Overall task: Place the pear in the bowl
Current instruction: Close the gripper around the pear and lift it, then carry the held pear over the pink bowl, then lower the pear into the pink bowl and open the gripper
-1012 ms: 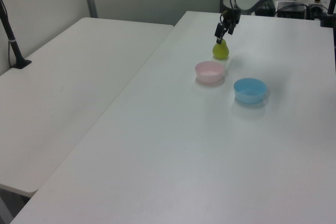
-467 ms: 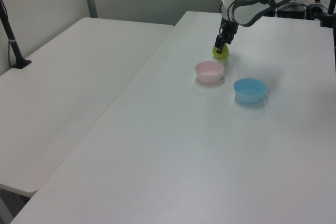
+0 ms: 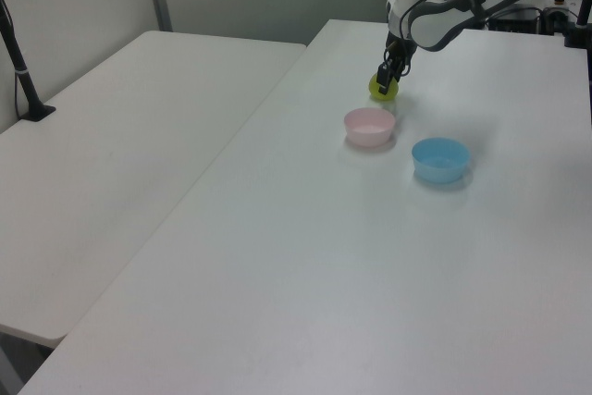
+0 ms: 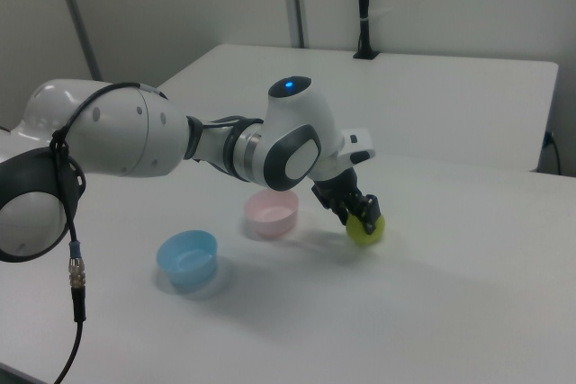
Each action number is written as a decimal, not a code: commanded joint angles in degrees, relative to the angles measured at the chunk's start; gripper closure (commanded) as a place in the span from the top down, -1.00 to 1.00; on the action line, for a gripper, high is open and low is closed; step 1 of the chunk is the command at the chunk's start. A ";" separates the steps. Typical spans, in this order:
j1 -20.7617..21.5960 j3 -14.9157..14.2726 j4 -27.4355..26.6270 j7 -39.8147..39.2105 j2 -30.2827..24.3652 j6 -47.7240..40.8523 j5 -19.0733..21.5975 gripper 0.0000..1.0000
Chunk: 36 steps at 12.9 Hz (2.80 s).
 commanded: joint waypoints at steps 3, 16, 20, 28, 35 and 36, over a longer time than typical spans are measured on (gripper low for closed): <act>-0.13 0.00 -1.38 -0.60 -4.70 -1.02 -0.37 -0.16; 13.05 0.71 -6.39 6.87 -16.76 -17.56 -0.37 -0.16; 14.29 0.79 -6.21 7.14 -13.86 -14.05 -0.28 -0.16; 15.26 0.70 -5.60 7.14 -7.70 -8.85 -0.54 0.14; 15.34 0.70 -2.89 7.22 -11.91 -17.26 -0.63 1.00; 15.52 0.70 -1.13 7.22 -13.40 -21.38 -0.46 1.00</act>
